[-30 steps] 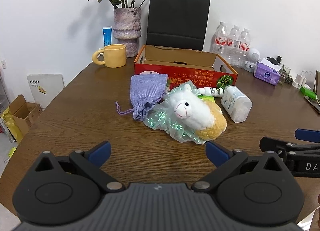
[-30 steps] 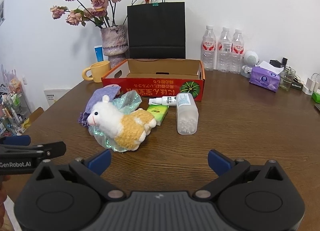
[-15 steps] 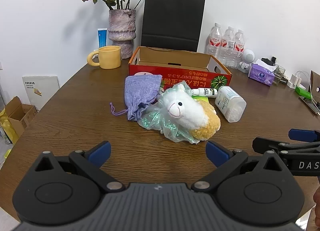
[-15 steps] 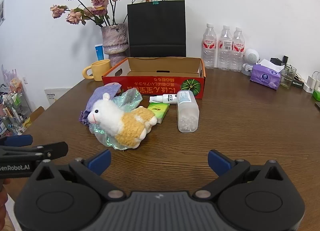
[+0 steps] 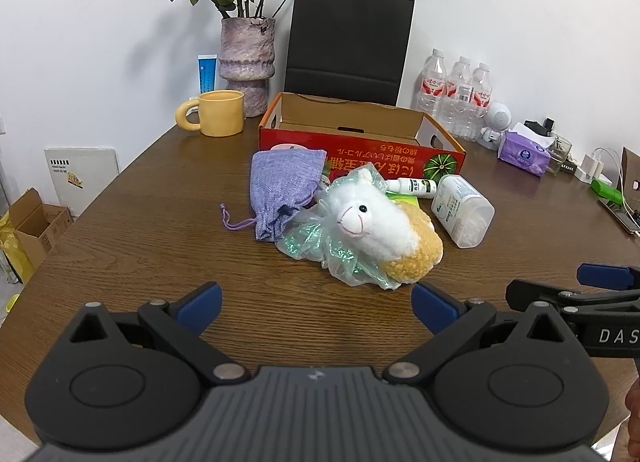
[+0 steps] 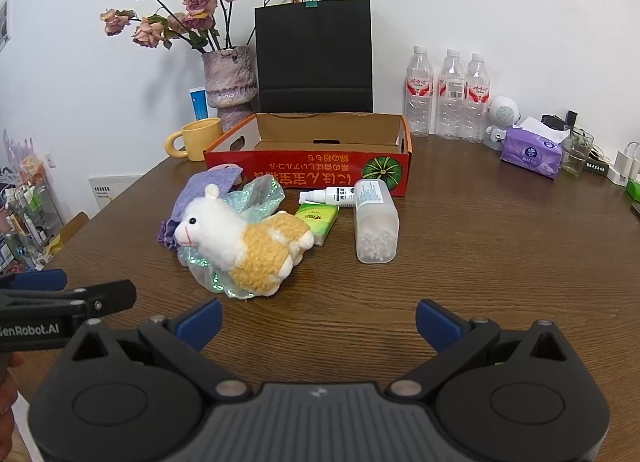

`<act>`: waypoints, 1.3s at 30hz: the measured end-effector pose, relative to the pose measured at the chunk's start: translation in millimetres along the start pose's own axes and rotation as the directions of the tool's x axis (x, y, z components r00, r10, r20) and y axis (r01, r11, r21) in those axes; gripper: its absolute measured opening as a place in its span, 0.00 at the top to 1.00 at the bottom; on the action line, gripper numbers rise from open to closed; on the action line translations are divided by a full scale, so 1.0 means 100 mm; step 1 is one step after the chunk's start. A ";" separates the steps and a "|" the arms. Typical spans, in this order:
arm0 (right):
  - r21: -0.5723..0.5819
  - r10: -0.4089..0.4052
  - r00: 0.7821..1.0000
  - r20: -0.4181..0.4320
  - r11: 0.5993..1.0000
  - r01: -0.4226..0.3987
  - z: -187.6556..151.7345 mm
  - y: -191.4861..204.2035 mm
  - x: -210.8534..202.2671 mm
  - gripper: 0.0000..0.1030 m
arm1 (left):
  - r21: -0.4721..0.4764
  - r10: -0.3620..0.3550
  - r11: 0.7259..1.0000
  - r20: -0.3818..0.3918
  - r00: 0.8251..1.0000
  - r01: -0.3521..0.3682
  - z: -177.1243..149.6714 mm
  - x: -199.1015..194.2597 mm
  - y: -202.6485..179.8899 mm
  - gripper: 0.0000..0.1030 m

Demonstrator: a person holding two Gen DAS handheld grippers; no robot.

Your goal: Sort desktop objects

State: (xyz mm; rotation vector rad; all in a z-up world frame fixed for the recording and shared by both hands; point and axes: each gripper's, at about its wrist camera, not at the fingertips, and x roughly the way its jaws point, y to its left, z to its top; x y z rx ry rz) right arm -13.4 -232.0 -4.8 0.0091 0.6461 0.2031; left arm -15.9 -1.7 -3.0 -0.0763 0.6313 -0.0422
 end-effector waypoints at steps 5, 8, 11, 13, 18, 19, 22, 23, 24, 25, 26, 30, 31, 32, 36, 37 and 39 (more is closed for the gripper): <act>0.000 0.000 1.000 0.001 1.000 0.000 0.00 0.00 0.00 0.00 | 0.008 0.001 1.000 0.004 1.000 -0.001 -0.01 0.01 -0.01 0.00; -0.001 0.001 1.000 0.000 1.000 -0.001 0.00 0.00 0.01 0.00 | 0.008 -0.008 1.000 0.003 1.000 0.008 -0.01 0.01 0.00 0.00; 0.003 0.002 1.000 0.001 1.000 -0.002 0.00 -0.01 0.01 0.00 | 0.008 -0.008 1.000 0.003 1.000 0.008 -0.01 0.02 0.00 0.00; 0.004 0.003 1.000 0.002 1.000 -0.003 0.00 -0.01 0.02 0.00 | 0.007 -0.007 1.000 0.002 1.000 0.007 -0.02 0.03 0.01 0.00; 0.005 0.003 1.000 0.000 1.000 -0.003 0.00 -0.01 0.03 0.00 | 0.007 -0.006 1.000 0.000 1.000 0.006 -0.02 0.03 0.01 0.00; 0.006 0.003 1.000 0.000 1.000 -0.003 0.00 -0.01 0.03 0.00 | 0.007 -0.006 1.000 -0.001 1.000 0.006 -0.02 0.03 0.01 0.00; 0.007 0.004 1.000 0.000 1.000 -0.004 0.00 -0.02 0.03 0.00 | 0.007 -0.006 1.000 -0.001 1.000 0.006 -0.02 0.04 0.01 0.00; 0.008 0.005 1.000 0.000 1.000 -0.005 0.00 -0.02 0.04 0.00 | 0.008 -0.005 1.000 0.000 1.000 0.005 -0.02 0.04 0.00 0.00; 0.008 0.005 1.000 -0.001 1.000 -0.005 0.01 -0.02 0.04 0.00 | 0.008 -0.005 1.000 0.000 1.000 0.005 -0.01 0.04 0.00 0.00; 0.008 0.006 1.000 0.000 1.000 -0.006 0.01 -0.02 0.04 0.00 | 0.008 -0.004 1.000 0.000 1.000 0.004 -0.01 0.04 0.00 0.00; 0.008 0.007 1.000 0.000 1.000 -0.007 0.01 -0.02 0.04 0.00 | 0.009 -0.004 1.000 0.000 1.000 0.004 -0.01 0.04 0.00 0.00; 0.008 0.007 1.000 0.002 1.000 -0.007 0.01 -0.03 0.04 0.00 | 0.010 -0.002 1.000 0.001 1.000 0.002 -0.01 0.04 -0.01 0.00; 0.008 0.007 1.000 0.002 1.000 -0.007 0.01 -0.03 0.04 0.00 | 0.011 -0.002 1.000 0.001 1.000 0.002 -0.01 0.04 -0.01 0.00; 0.008 0.007 1.000 0.002 1.000 -0.007 0.01 -0.03 0.04 0.00 | 0.011 -0.003 1.000 0.002 1.000 0.003 -0.01 0.04 -0.01 0.00; 0.008 0.007 1.000 0.003 1.000 -0.007 0.02 -0.04 0.04 0.00 | 0.013 -0.006 1.000 0.007 1.000 0.005 0.00 0.04 -0.02 0.00; 0.008 0.007 1.000 0.003 1.000 -0.007 0.02 -0.04 0.04 0.00 | 0.013 -0.006 1.000 0.007 1.000 0.006 0.00 0.04 -0.03 0.00; 0.008 0.007 1.000 0.004 1.000 -0.007 0.02 -0.04 0.04 0.00 | 0.013 -0.005 1.000 0.006 1.000 0.005 0.01 0.04 -0.03 0.00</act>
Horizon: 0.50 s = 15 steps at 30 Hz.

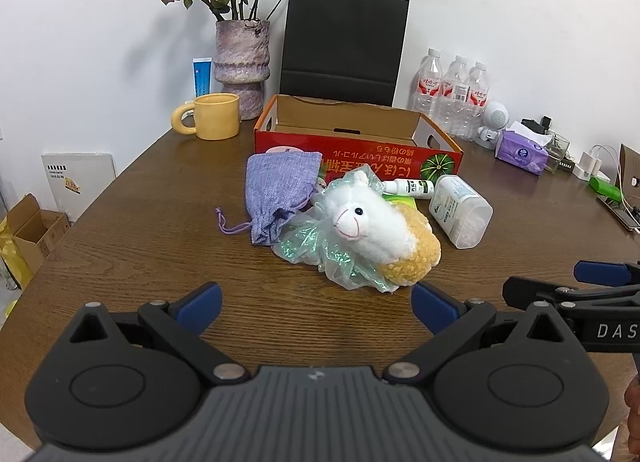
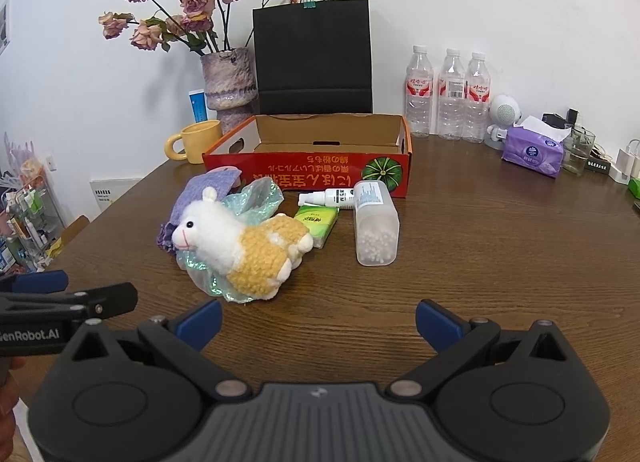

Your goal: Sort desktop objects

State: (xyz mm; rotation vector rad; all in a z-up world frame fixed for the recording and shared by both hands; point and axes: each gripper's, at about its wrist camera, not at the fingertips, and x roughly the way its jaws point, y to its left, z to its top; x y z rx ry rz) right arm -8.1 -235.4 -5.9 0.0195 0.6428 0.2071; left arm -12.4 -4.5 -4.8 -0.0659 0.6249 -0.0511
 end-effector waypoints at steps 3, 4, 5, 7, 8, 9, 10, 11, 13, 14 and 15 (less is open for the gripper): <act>0.001 0.000 1.000 0.001 1.000 0.000 0.00 -0.01 0.00 0.00 | 0.000 0.001 1.000 0.000 1.000 -0.001 0.00 0.00 0.00 0.00; 0.001 0.000 1.000 0.001 1.000 0.000 0.00 -0.01 0.00 0.00 | 0.000 0.001 1.000 0.000 1.000 -0.001 0.00 0.00 0.00 0.00; 0.001 0.000 1.000 0.002 1.000 0.000 0.00 -0.01 -0.01 0.00 | 0.000 0.002 1.000 0.001 1.000 -0.002 0.00 0.00 0.00 0.00; 0.001 0.000 1.000 0.003 1.000 0.000 0.01 -0.01 -0.01 0.00 | 0.000 0.002 1.000 0.003 1.000 -0.002 0.01 -0.01 0.00 0.00; 0.001 0.000 1.000 0.004 1.000 0.000 0.01 -0.01 -0.02 0.00 | 0.000 0.002 1.000 0.005 1.000 -0.002 0.01 -0.02 0.00 0.00; 0.002 0.000 1.000 0.005 1.000 0.000 0.02 -0.01 -0.03 0.00 | -0.001 0.002 1.000 0.006 1.000 -0.002 0.02 -0.02 0.00 0.00; 0.002 0.000 1.000 0.006 1.000 0.000 0.02 -0.01 -0.03 0.00 | -0.001 0.001 1.000 0.006 1.000 -0.001 0.02 -0.03 0.00 0.00; 0.003 0.000 1.000 0.006 1.000 0.000 0.03 -0.01 -0.04 0.00 | 0.000 0.001 1.000 0.007 1.000 -0.001 0.03 -0.04 -0.01 0.00; 0.002 0.001 1.000 0.007 1.000 -0.001 0.04 0.00 -0.04 0.00 | -0.001 0.001 1.000 0.010 1.000 -0.001 0.04 -0.05 0.00 0.00; 0.001 0.002 1.000 0.007 1.000 -0.002 0.04 0.00 -0.05 0.00 | -0.002 0.002 1.000 0.011 1.000 -0.002 0.05 -0.05 0.00 0.00; 0.000 0.003 1.000 0.007 1.000 -0.003 0.05 0.00 -0.05 0.00 | -0.004 0.002 1.000 0.012 1.000 -0.002 0.05 -0.06 0.00 0.00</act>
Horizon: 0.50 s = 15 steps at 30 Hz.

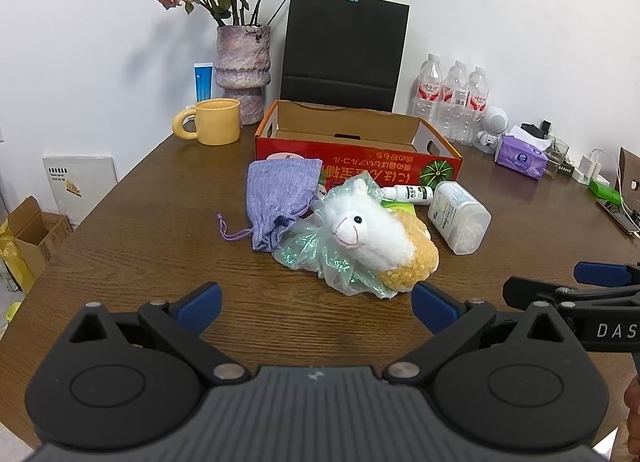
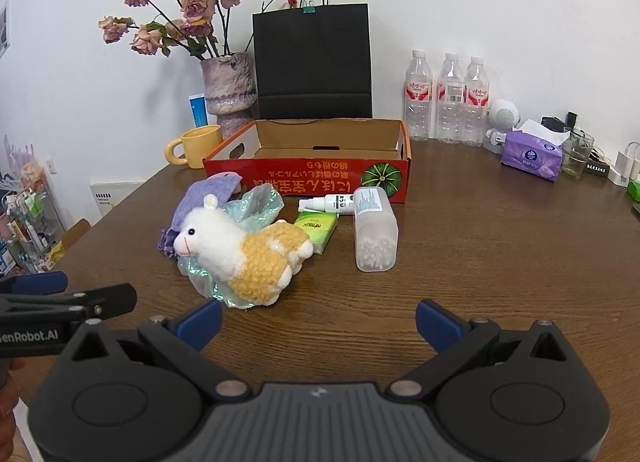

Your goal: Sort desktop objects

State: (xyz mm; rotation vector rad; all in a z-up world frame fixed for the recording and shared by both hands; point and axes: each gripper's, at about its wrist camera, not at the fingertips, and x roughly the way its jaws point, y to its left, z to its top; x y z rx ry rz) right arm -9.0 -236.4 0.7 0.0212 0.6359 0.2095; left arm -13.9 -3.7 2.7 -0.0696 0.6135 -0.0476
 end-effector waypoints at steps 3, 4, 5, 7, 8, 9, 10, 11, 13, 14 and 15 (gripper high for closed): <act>0.001 0.000 1.000 0.003 1.000 0.000 0.02 0.00 -0.01 0.00 | -0.001 0.000 1.000 0.000 1.000 0.000 0.01 -0.01 0.00 0.00; 0.001 0.000 1.000 0.004 1.000 0.000 0.02 0.00 -0.02 0.00 | 0.000 0.000 1.000 0.000 1.000 0.000 0.02 -0.01 0.00 0.00; 0.001 0.000 1.000 0.003 1.000 0.000 0.03 0.00 -0.02 0.00 | 0.001 0.000 1.000 -0.001 1.000 0.000 0.02 -0.02 0.00 0.00; 0.000 0.003 1.000 0.002 1.000 -0.003 0.04 0.00 -0.02 0.00 | -0.002 0.002 1.000 -0.002 1.000 -0.002 0.03 -0.02 0.01 0.00; 0.000 0.004 1.000 0.001 1.000 -0.004 0.04 0.01 -0.02 0.00 | -0.003 0.002 1.000 -0.002 1.000 -0.002 0.03 -0.03 0.01 0.00; -0.001 0.005 1.000 0.000 1.000 -0.005 0.05 0.01 -0.02 0.00 | -0.004 0.004 1.000 -0.002 1.000 -0.004 0.03 -0.03 0.02 0.00; -0.001 0.006 1.000 0.001 1.000 -0.006 0.05 0.01 -0.03 0.00 | -0.005 0.005 1.000 -0.002 1.000 -0.005 0.04 -0.04 0.02 0.00; -0.002 0.006 1.000 0.001 1.000 -0.006 0.06 0.02 -0.03 0.00 | -0.007 0.006 1.000 -0.002 1.000 -0.006 0.04 -0.04 0.02 0.00; -0.002 0.007 1.000 0.001 1.000 -0.007 0.07 0.02 -0.04 0.00 | -0.007 0.005 1.000 -0.003 1.000 -0.005 0.05 -0.05 0.03 0.00; -0.002 0.007 1.000 0.001 1.000 -0.007 0.07 0.02 -0.04 0.00 | -0.006 0.003 1.000 -0.004 1.000 -0.003 0.05 -0.05 0.02 0.00; -0.002 0.006 1.000 0.001 1.000 -0.006 0.08 0.03 -0.05 0.00 | -0.005 0.002 1.000 -0.005 1.000 -0.002 0.06 -0.05 0.02 0.00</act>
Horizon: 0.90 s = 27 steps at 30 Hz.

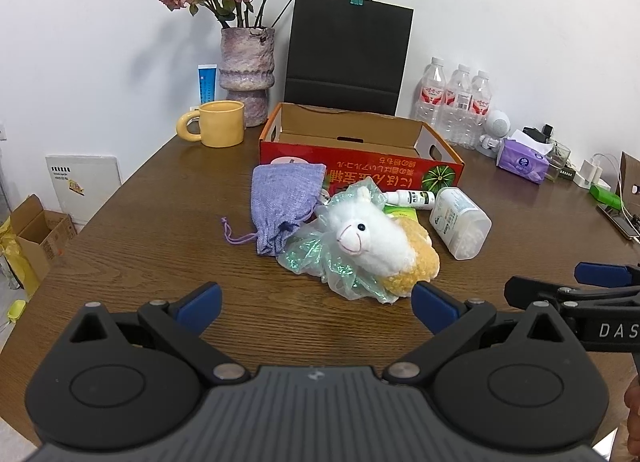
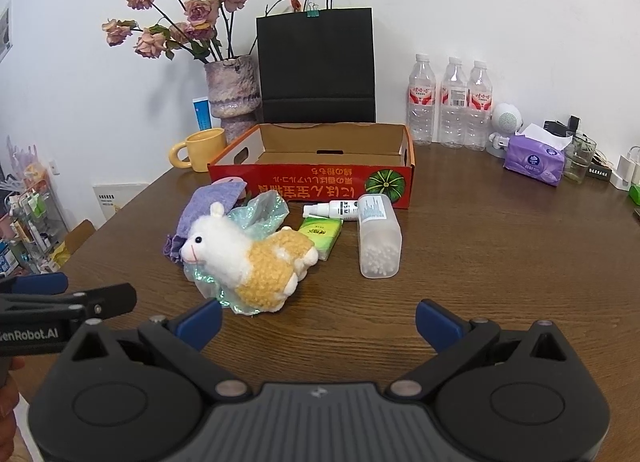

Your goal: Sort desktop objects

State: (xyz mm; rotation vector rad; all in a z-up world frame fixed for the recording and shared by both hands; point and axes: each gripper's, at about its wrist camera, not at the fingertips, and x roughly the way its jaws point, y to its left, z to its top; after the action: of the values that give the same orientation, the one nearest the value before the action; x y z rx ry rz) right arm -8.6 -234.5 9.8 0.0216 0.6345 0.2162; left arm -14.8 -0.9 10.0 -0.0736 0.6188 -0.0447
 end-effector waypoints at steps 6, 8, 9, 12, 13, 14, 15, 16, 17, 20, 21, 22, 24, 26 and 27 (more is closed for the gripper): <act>-0.003 0.000 1.000 0.002 1.000 0.000 0.03 0.01 -0.01 0.00 | -0.004 0.000 1.000 0.003 1.000 0.000 0.02 -0.01 0.01 0.00; -0.007 0.001 1.000 0.003 1.000 -0.001 0.04 0.01 0.00 0.00 | -0.008 0.002 1.000 0.004 1.000 -0.002 0.03 -0.01 0.01 0.00; -0.008 0.001 1.000 0.002 1.000 -0.001 0.04 0.01 0.00 0.00 | -0.010 0.002 1.000 0.004 1.000 -0.002 0.03 0.00 0.01 0.00; -0.009 -0.003 1.000 -0.001 1.000 0.003 0.06 0.00 0.01 0.00 | -0.009 -0.003 1.000 -0.004 1.000 0.003 0.04 0.02 0.01 0.00; -0.008 -0.003 1.000 -0.001 1.000 0.003 0.06 0.00 0.00 0.00 | -0.007 -0.004 1.000 -0.006 1.000 0.004 0.04 0.02 0.00 0.00; -0.008 -0.003 1.000 -0.002 1.000 0.003 0.06 0.00 0.00 0.00 | -0.006 -0.005 1.000 -0.005 1.000 0.004 0.05 0.02 0.00 0.00; -0.007 -0.003 1.000 -0.003 1.000 0.003 0.07 0.00 0.00 0.00 | -0.005 -0.005 1.000 -0.005 1.000 0.005 0.05 0.02 0.00 0.00; -0.007 -0.002 1.000 -0.003 1.000 0.002 0.07 0.00 0.00 0.00 | -0.003 -0.006 1.000 -0.003 1.000 0.006 0.06 0.02 0.00 0.00; -0.007 -0.002 1.000 -0.003 1.000 0.002 0.07 0.00 0.00 0.00 | -0.001 -0.006 1.000 -0.002 1.000 0.006 0.07 0.02 -0.01 0.00; -0.006 -0.002 1.000 -0.002 1.000 0.002 0.09 0.00 0.01 0.00 | -0.001 -0.010 1.000 -0.001 1.000 0.010 0.10 0.03 0.00 0.00; -0.007 0.000 1.000 -0.003 1.000 0.000 0.10 -0.01 0.01 0.00 | -0.003 -0.013 1.000 -0.005 1.000 0.013 0.11 0.05 0.01 0.00; -0.010 0.004 1.000 -0.004 1.000 -0.004 0.11 -0.02 0.03 0.00 | -0.005 -0.016 1.000 -0.008 1.000 0.016 0.12 0.07 0.02 0.00; -0.021 0.015 1.000 -0.005 1.000 -0.016 0.14 -0.04 0.07 0.00 | -0.007 -0.014 1.000 -0.012 1.000 0.014 0.15 0.12 0.03 0.00; -0.039 0.018 1.000 -0.002 0.999 -0.019 0.17 -0.06 0.13 0.00 | -0.015 0.000 1.000 -0.014 1.000 0.000 0.19 0.18 0.07 0.00; -0.048 0.018 1.000 -0.003 0.999 -0.018 0.19 -0.07 0.16 0.00 | -0.019 0.006 1.000 -0.015 1.000 -0.007 0.21 0.21 0.09 0.00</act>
State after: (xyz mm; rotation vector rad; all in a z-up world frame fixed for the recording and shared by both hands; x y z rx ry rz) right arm 16.1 -237.1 14.9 -0.0194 0.6313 0.2486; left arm 14.7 7.8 14.5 -0.0894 0.6347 -0.0332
